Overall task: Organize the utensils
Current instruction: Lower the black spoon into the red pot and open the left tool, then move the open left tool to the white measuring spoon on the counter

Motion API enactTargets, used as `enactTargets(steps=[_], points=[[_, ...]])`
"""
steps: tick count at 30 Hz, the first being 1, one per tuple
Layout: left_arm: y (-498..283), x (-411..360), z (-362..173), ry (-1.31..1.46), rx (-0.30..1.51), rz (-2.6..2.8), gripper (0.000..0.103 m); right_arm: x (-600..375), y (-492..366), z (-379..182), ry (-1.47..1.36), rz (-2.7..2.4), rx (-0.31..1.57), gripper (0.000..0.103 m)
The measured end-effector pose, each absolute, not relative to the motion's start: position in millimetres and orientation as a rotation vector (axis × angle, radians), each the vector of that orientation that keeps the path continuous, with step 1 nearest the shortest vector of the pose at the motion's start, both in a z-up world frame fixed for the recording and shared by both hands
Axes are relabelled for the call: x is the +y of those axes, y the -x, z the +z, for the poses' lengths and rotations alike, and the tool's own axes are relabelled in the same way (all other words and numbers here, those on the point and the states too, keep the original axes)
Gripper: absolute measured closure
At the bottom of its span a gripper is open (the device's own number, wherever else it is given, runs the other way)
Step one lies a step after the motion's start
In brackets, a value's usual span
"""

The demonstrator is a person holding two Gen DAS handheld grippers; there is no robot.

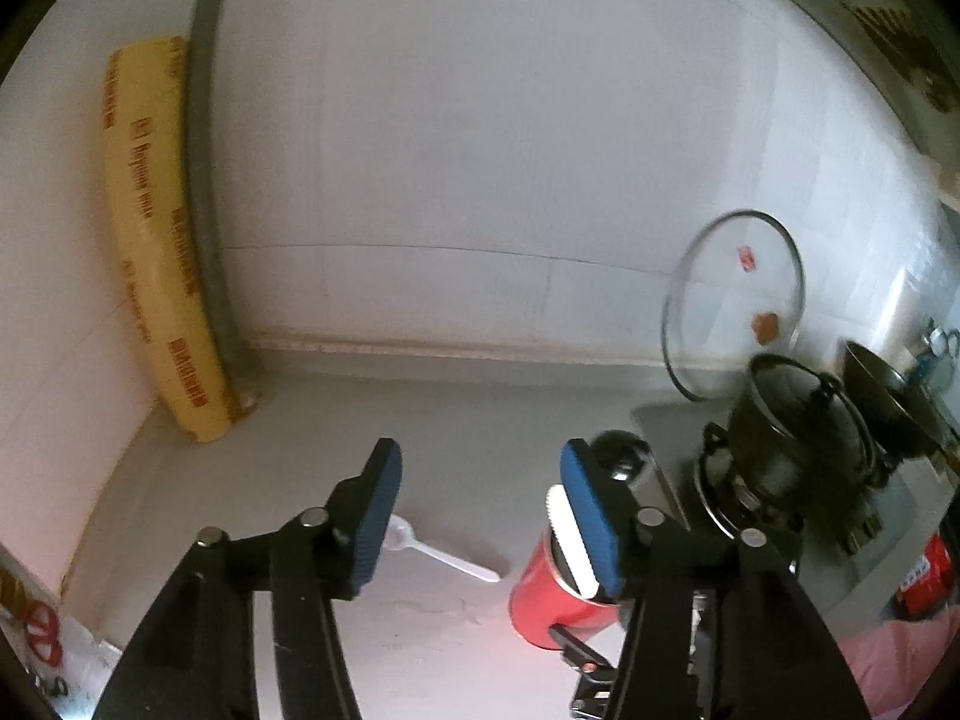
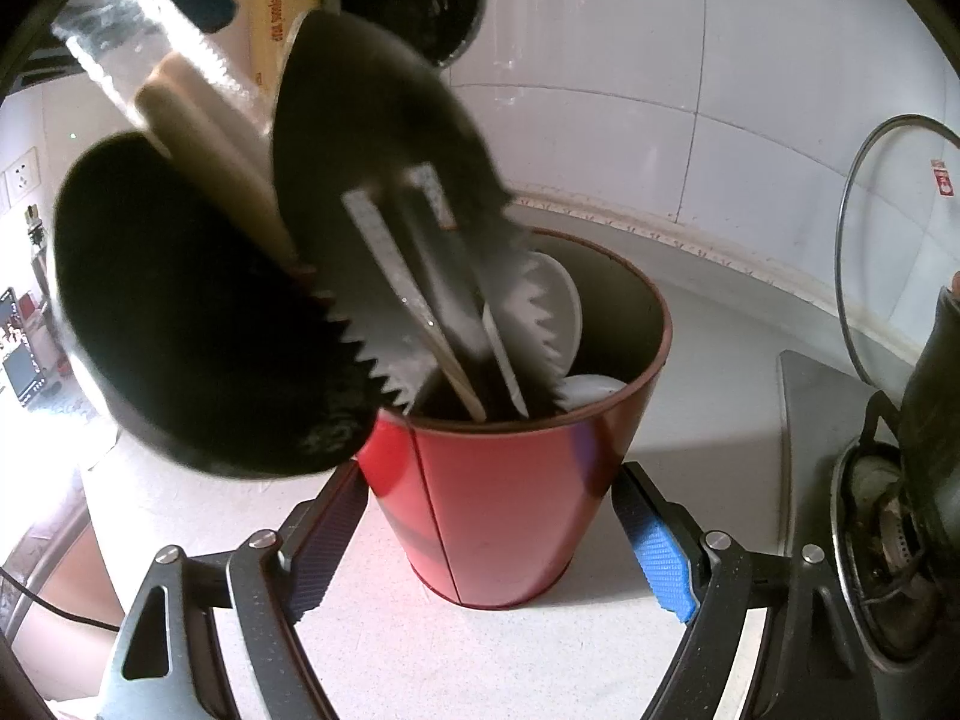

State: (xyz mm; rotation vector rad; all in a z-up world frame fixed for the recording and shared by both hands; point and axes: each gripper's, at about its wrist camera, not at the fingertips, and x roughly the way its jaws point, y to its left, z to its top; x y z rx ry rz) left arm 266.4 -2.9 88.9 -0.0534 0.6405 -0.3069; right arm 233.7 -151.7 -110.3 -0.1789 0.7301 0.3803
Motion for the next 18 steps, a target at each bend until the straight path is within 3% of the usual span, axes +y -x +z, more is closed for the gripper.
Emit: enactTargets(steps=[8, 12, 18], points=[[-274.2, 38.2, 75.9, 0.164, 0.696, -0.151, 0.038, -159.0, -234.2, -112.3, 0.176, 0.379, 0.730, 0.017], [-278.3, 62.9, 65.1, 0.229, 0.726, -0.050, 0.025, -160.4, -235.5, -112.5, 0.176, 0.379, 0.733, 0.017], [-281.7, 102.2, 39.2, 0.349, 0.775, 0.087, 0.015, -162.5, -235.6, -112.4, 0.174, 0.373, 0.736, 0.017]])
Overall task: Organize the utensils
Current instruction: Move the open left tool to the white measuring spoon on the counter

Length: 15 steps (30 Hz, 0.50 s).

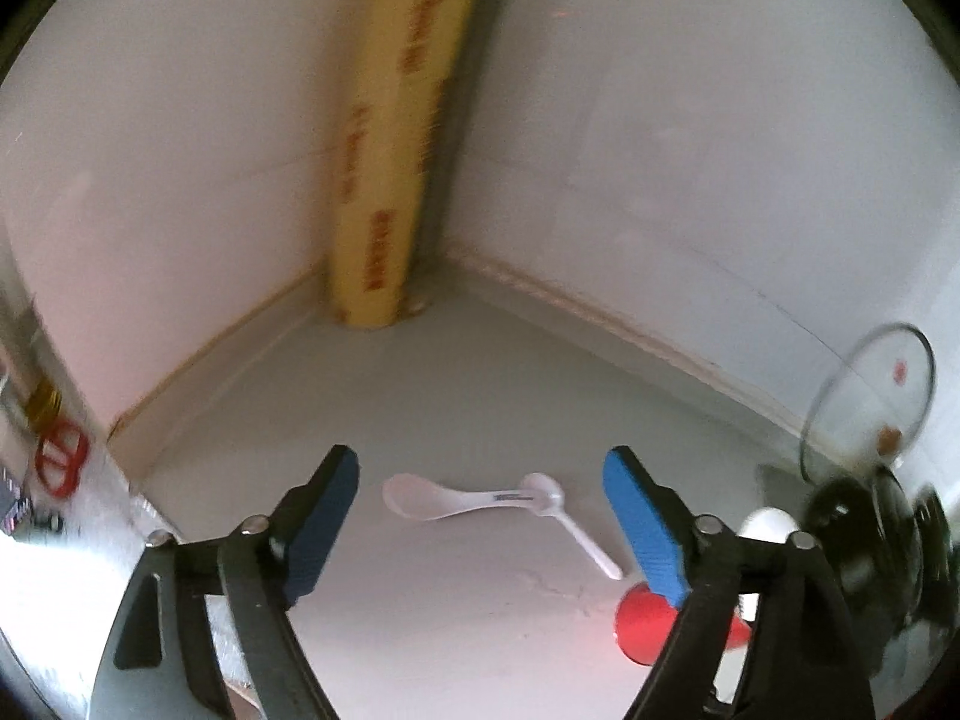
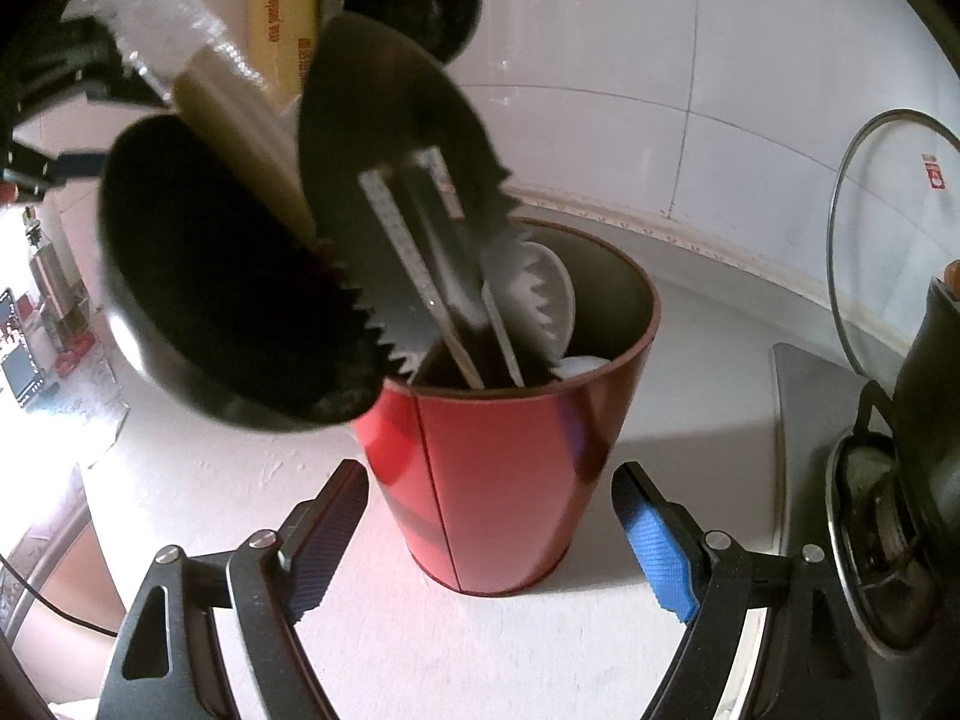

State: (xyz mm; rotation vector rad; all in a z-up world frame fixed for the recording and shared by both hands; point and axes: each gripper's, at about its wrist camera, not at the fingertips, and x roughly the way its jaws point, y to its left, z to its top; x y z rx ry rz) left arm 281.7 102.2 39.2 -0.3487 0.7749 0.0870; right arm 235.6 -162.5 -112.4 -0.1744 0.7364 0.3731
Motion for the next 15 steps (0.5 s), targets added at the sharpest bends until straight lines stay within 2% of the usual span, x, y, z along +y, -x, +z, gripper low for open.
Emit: enactTargets(steps=[6, 15], points=[[-283.7, 130.1, 11.6, 0.444, 0.803, 0.188, 0.004, -164.1, -239.0, -114.6, 0.173, 0.368, 0.741, 0.017], [-292.8, 154.8, -37.4, 0.556, 0.875, 0.261, 0.003, -165.6, -239.8, -117.3, 0.173, 0.371, 0.742, 0.017]])
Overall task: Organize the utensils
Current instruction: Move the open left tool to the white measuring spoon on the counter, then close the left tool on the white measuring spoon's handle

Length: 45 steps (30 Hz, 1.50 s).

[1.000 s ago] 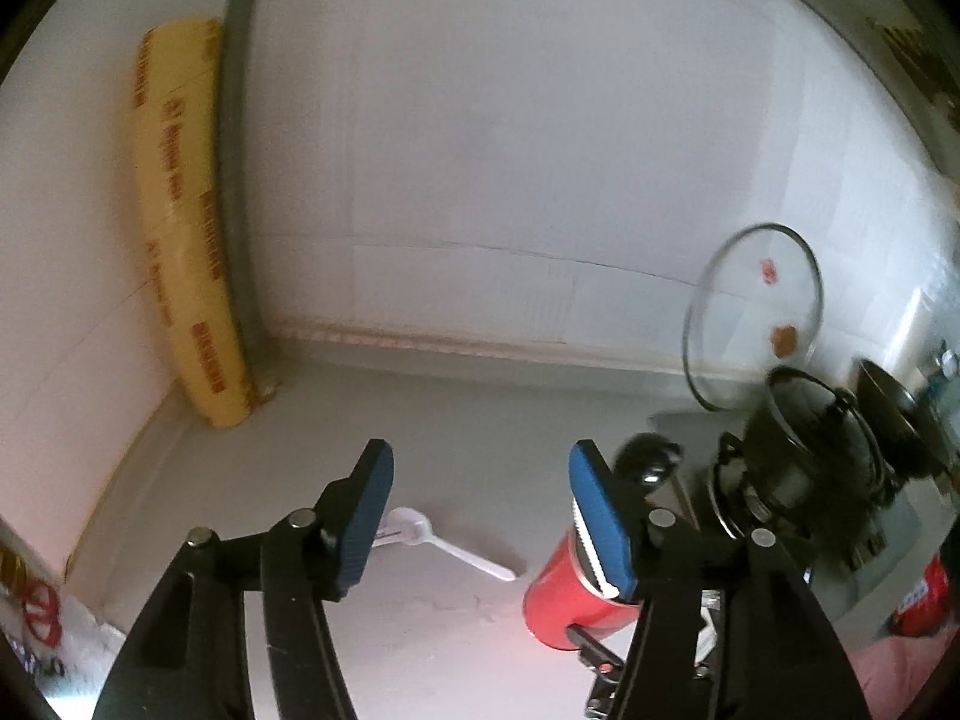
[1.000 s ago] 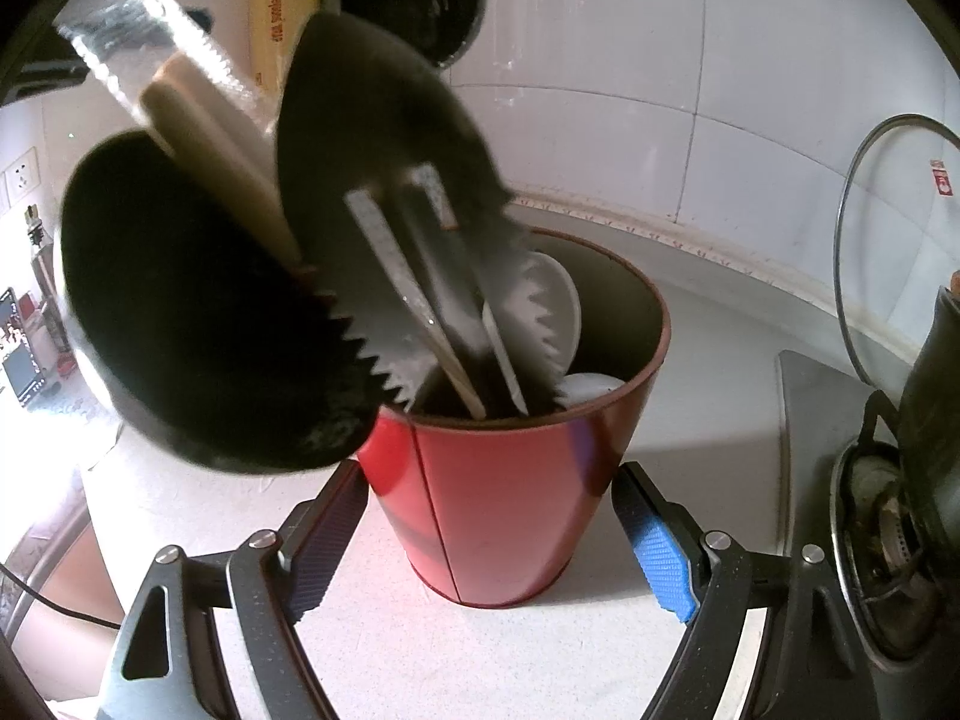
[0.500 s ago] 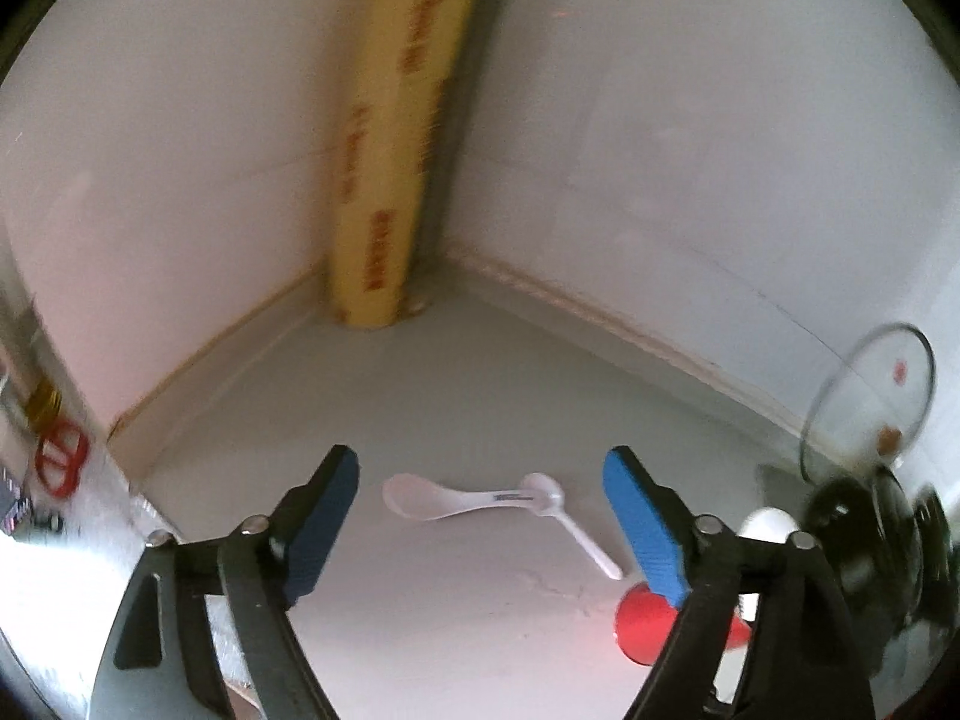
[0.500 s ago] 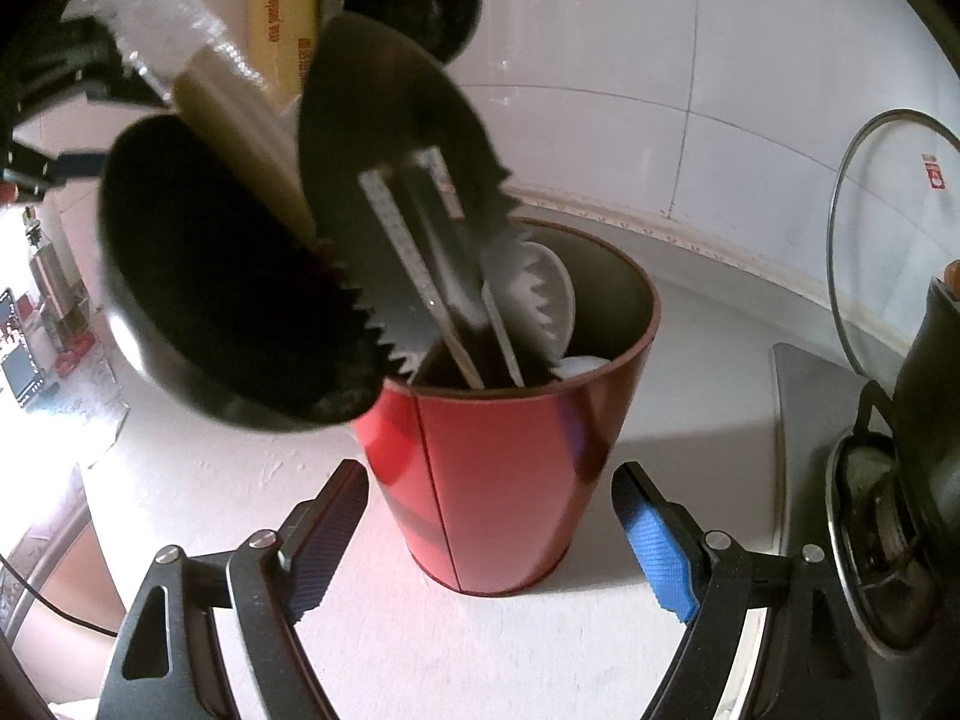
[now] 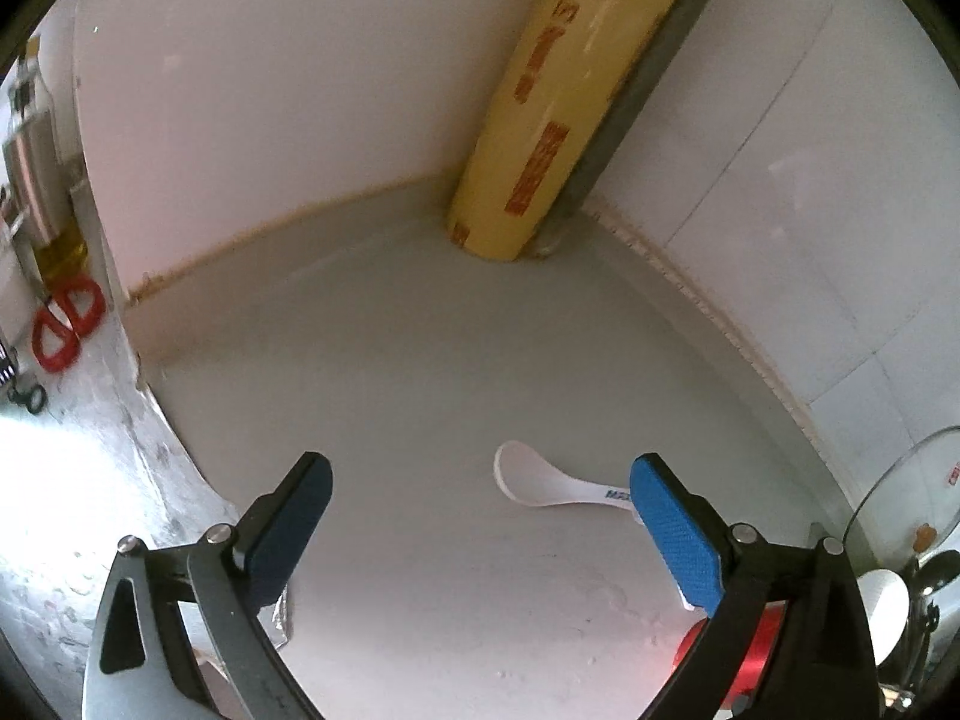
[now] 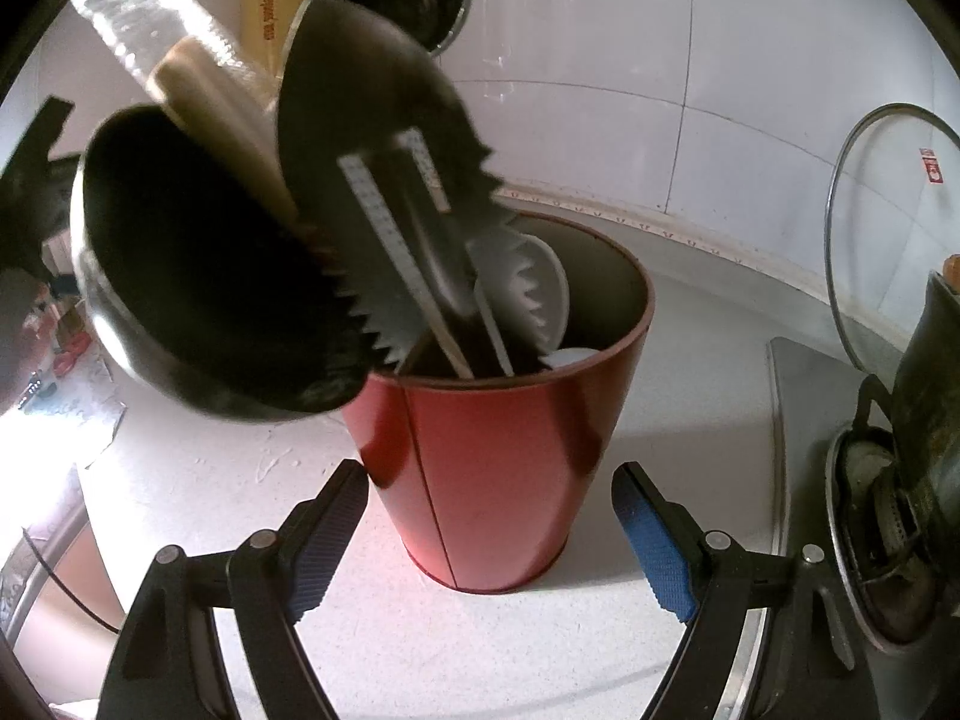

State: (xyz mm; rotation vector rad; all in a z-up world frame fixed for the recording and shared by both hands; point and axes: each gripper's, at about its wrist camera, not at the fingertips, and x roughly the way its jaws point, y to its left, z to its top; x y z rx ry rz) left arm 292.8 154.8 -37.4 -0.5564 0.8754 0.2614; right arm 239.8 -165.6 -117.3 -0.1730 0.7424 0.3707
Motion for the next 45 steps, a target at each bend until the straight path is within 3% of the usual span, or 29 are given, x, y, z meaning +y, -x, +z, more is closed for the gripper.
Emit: enactTargets(steps=[14, 16, 18, 23, 28, 36, 38, 45], points=[[-328.3, 170.1, -98.9, 0.747, 0.994, 0.221, 0.005, -163.4, -242.0, -120.7, 0.178, 0.373, 0.746, 0.017], [-332.3, 168.5, -105.2, 0.751, 1.006, 0.222, 0.013, -163.8, -242.4, -120.8, 0.175, 0.374, 0.747, 0.017], [-337.4, 167.0, -111.0, 0.749, 1.018, 0.229, 0.031, -163.6, -242.4, -121.3, 0.175, 0.374, 0.746, 0.017], [-347.2, 166.4, -119.4, 0.773, 1.016, 0.219, 0.035, -158.9, -236.8, -118.8, 0.177, 0.373, 0.746, 0.017], [-357.8, 163.9, -120.8, 0.764, 1.027, 0.194, 0.048, -160.1, -238.3, -118.9, 0.174, 0.377, 0.749, 0.017], [-367.8, 154.9, -125.6, 0.732, 1.034, 0.184, 0.088, -160.9, -238.4, -118.9, 0.174, 0.376, 0.750, 0.017], [-367.5, 154.4, -127.8, 0.733, 1.027, 0.193, 0.093, -160.9, -237.9, -118.5, 0.175, 0.376, 0.749, 0.017], [-360.0, 152.0, -126.2, 0.709, 1.000, 0.199, 0.094, -160.6, -237.2, -118.3, 0.174, 0.375, 0.748, 0.017]])
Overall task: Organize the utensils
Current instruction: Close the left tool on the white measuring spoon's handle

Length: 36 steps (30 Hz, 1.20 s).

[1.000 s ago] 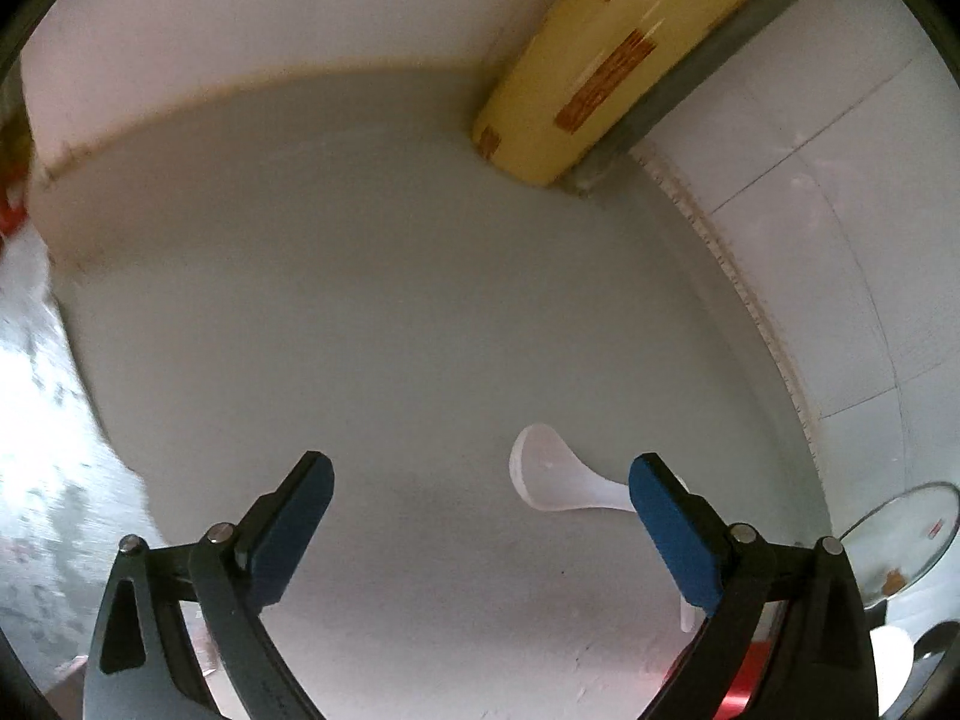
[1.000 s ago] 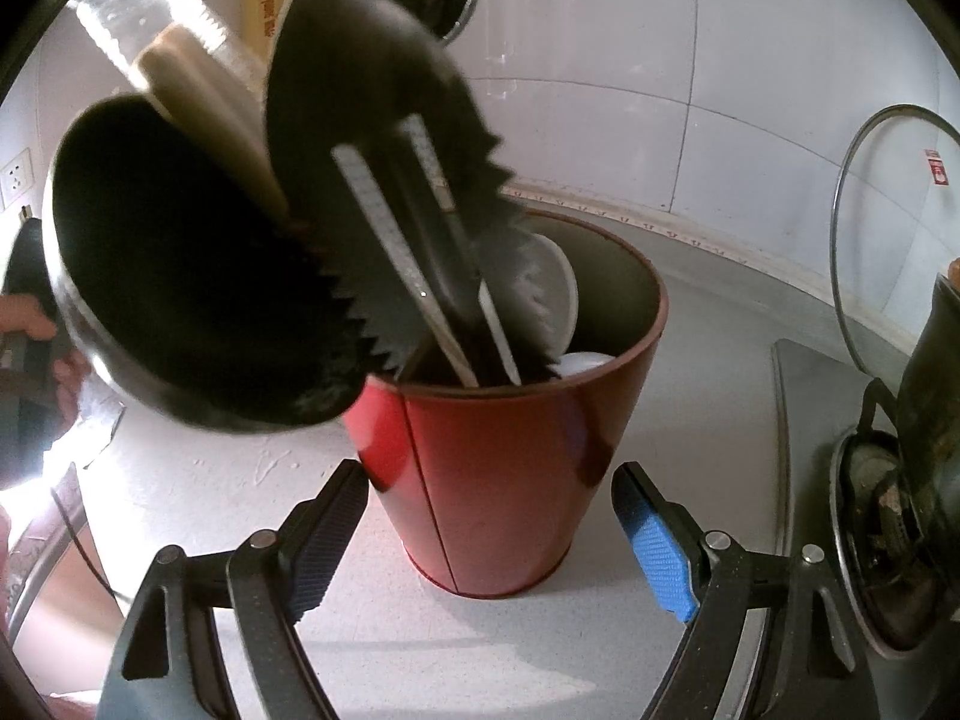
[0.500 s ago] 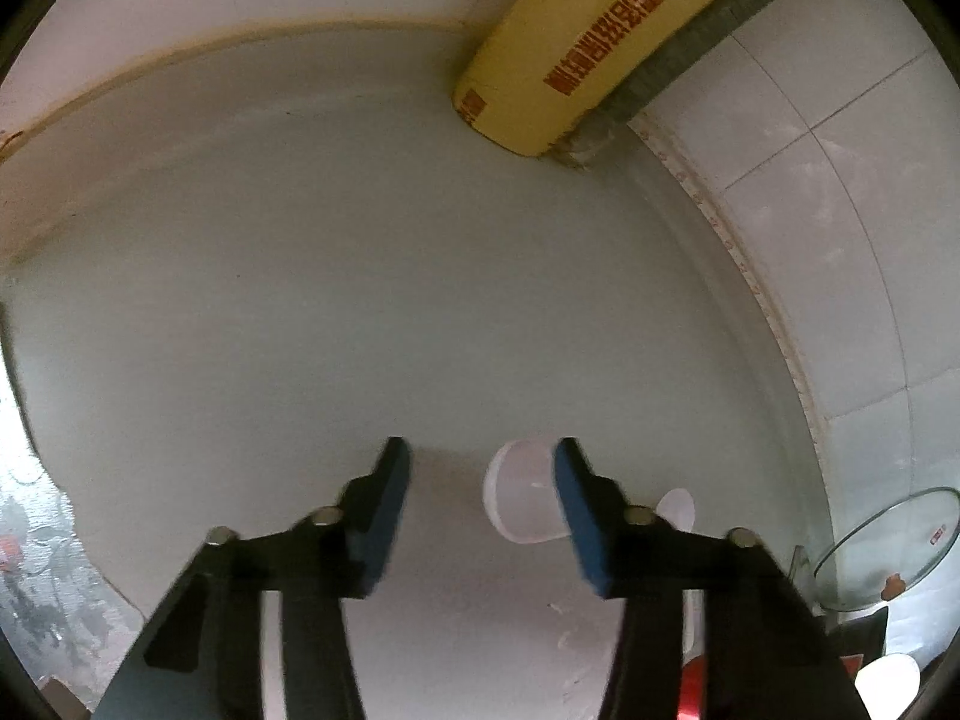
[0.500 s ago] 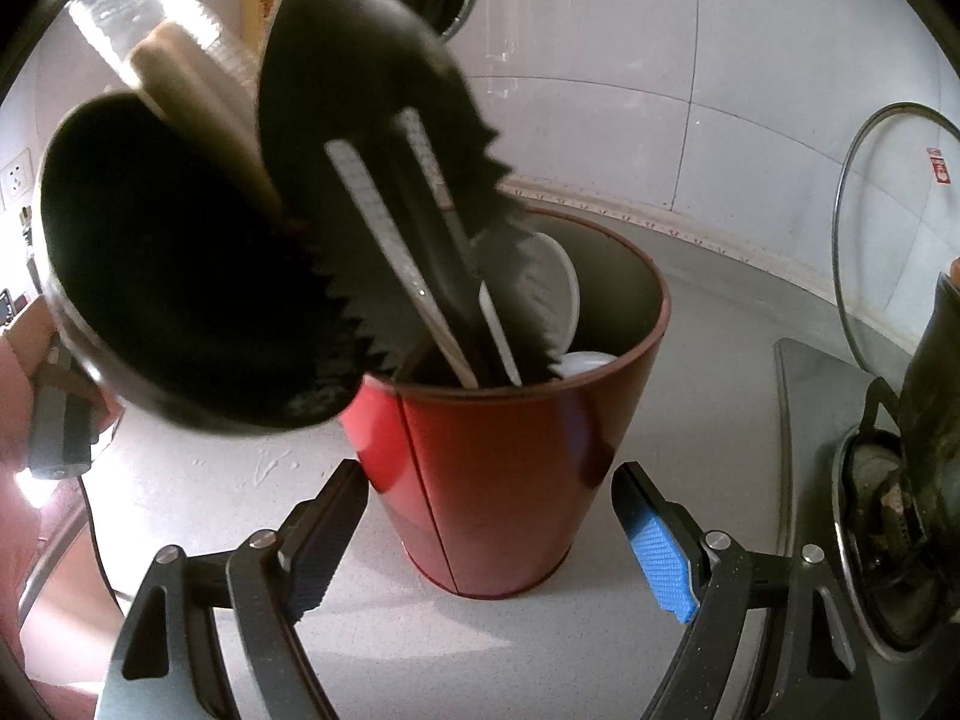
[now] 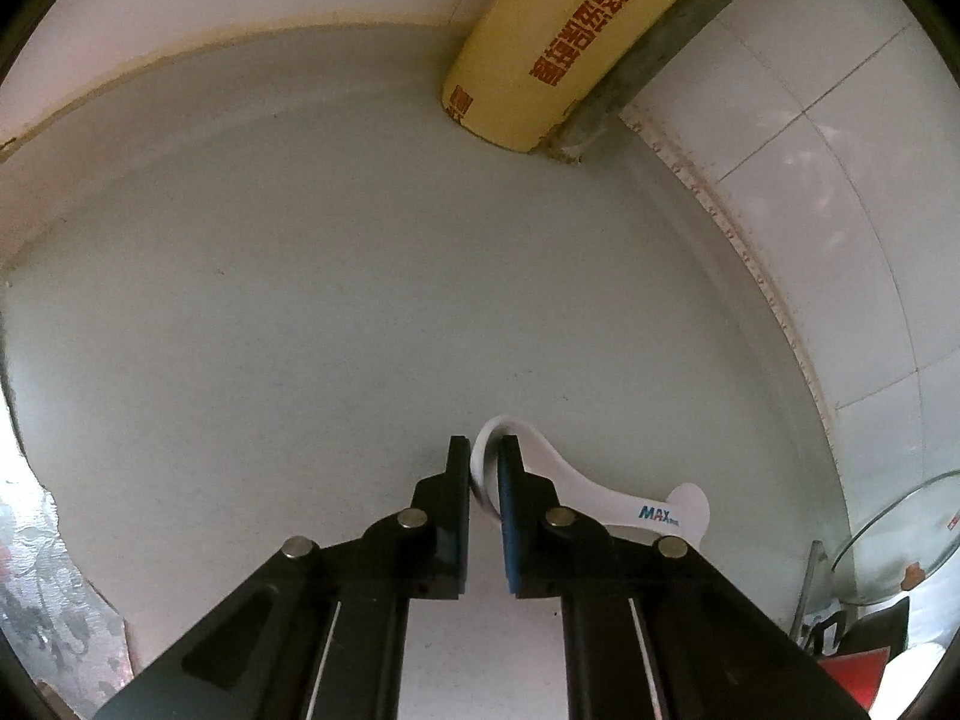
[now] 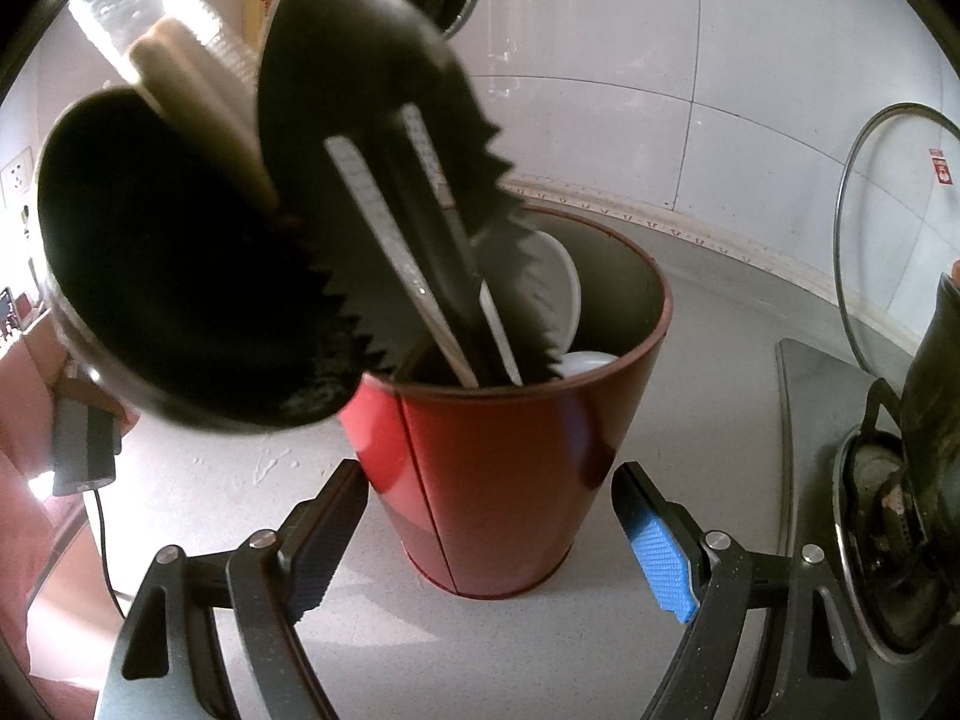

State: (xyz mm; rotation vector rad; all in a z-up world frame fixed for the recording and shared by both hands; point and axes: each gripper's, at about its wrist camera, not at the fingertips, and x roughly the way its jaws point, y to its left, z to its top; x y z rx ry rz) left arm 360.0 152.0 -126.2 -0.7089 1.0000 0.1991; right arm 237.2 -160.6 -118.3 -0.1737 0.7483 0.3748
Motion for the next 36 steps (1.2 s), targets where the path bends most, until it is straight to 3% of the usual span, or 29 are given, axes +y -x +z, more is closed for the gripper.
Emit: enactTargets(steps=[36], points=[[-308.8, 162.3, -29.3, 0.504, 0.805, 0.297, 0.096, -163.1, -243.4, -126.0, 0.163, 0.381, 0.739, 0.022]])
